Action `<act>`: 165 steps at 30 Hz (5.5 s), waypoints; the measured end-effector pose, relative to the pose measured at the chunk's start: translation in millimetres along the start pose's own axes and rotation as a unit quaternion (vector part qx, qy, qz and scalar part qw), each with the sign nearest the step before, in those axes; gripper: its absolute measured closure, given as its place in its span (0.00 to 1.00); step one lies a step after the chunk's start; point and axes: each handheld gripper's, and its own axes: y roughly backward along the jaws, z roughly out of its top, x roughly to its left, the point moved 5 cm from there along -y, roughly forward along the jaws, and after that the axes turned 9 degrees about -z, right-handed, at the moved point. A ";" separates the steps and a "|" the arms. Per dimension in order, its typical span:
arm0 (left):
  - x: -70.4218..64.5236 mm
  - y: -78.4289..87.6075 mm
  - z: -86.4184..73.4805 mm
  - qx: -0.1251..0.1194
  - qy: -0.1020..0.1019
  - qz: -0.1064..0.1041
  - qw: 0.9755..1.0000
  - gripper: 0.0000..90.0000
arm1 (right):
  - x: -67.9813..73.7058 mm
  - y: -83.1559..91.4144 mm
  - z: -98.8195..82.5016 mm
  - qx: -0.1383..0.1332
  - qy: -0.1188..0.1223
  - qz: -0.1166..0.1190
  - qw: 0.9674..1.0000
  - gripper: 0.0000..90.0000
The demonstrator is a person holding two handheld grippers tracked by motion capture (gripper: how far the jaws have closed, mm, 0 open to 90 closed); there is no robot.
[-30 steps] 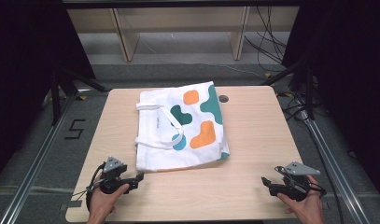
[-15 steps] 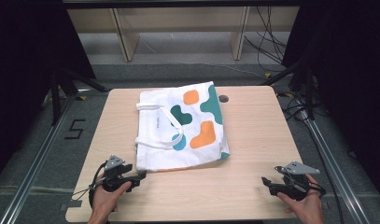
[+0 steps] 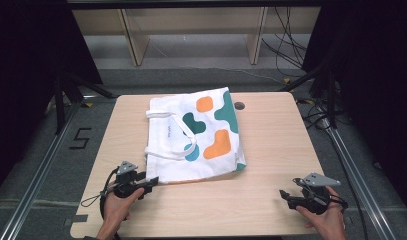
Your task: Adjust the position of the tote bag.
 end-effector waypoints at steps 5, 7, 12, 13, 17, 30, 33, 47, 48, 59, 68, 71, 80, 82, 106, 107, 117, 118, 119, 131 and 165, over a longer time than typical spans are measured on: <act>1.2 -8.3 2.0 -0.005 0.010 -0.012 1.000 0.54 | 2.5 -0.9 -0.2 -0.003 -0.015 0.001 1.000 0.31; -1.8 -10.5 0.1 0.006 -0.005 -0.021 1.000 0.61 | -0.4 -0.7 0.6 -0.006 -0.002 -0.005 1.000 0.31; -12.8 -11.6 -0.9 0.012 -0.044 -0.045 0.998 0.79 | 1.7 0.2 0.3 0.000 -0.015 0.001 1.000 0.32; -17.0 -12.9 -0.9 0.012 -0.051 -0.052 0.997 0.80 | 1.9 -0.1 1.1 -0.007 -0.019 0.002 1.000 0.32; -28.9 -17.2 -2.0 0.014 -0.071 -0.066 0.995 0.83 | 3.4 1.4 0.3 0.001 -0.026 0.008 1.000 0.33; -86.9 -42.3 0.2 0.020 -0.102 -0.125 0.987 0.87 | 1.0 1.1 3.8 -0.014 -0.012 0.013 1.000 0.34; -115.4 -58.0 4.6 0.024 -0.124 -0.132 0.983 0.86 | 1.3 0.7 4.0 -0.013 -0.008 0.014 1.000 0.35; -187.4 -111.2 19.9 0.025 -0.172 -0.163 0.971 0.85 | -0.3 2.7 6.2 -0.019 -0.003 0.004 1.000 0.36; -192.3 -115.7 22.1 0.022 -0.175 -0.164 0.970 0.85 | 2.7 2.5 5.7 -0.015 -0.020 0.008 1.000 0.36; -236.5 -150.1 24.7 0.023 -0.196 -0.179 0.964 0.75 | 1.2 0.8 5.7 -0.007 -0.012 0.007 1.000 0.37; -199.4 -72.0 16.2 0.019 -0.188 -0.197 0.962 0.35 | 4.7 1.2 7.4 -0.007 -0.017 0.020 1.000 0.36; -179.3 -56.6 15.1 0.007 -0.200 -0.157 0.967 0.35 | 8.9 2.1 10.8 -0.012 -0.014 0.026 0.999 0.36; -85.5 -13.7 11.7 -0.002 -0.132 -0.045 0.990 0.32 | 60.9 -6.6 49.0 -0.039 0.044 0.088 0.994 0.29; -67.1 -8.0 9.9 0.003 -0.118 -0.018 0.993 0.31 | 84.7 -11.0 60.0 -0.034 0.076 0.099 0.992 0.26; -13.9 9.1 7.3 -0.019 -0.047 0.037 0.998 0.23 | 104.2 -40.8 56.8 0.019 0.199 0.059 0.978 0.97; -13.9 9.1 7.3 -0.019 -0.047 0.037 0.998 0.23 | 104.2 -40.8 56.8 0.019 0.199 0.059 0.978 0.97; -14.5 2.2 4.7 0.016 -0.078 0.035 0.996 0.24 | 37.6 -7.6 42.0 0.002 0.138 0.044 0.989 0.96; -18.6 -2.9 5.6 0.019 -0.080 0.035 0.996 0.24 | 33.4 -6.8 40.6 0.002 0.133 0.042 0.990 0.96; -22.1 -7.7 5.7 0.018 -0.082 0.028 0.996 0.25 | 30.0 -6.3 39.4 0.003 0.132 0.040 0.990 0.96; -26.7 -52.7 18.4 0.035 -0.122 0.033 0.991 0.31 | 19.4 -8.4 36.2 0.007 0.131 0.026 0.991 0.91; -69.3 1.7 -10.8 0.025 -0.269 -0.004 0.963 0.86 | 20.3 -8.5 19.6 0.027 0.164 -0.001 0.986 0.76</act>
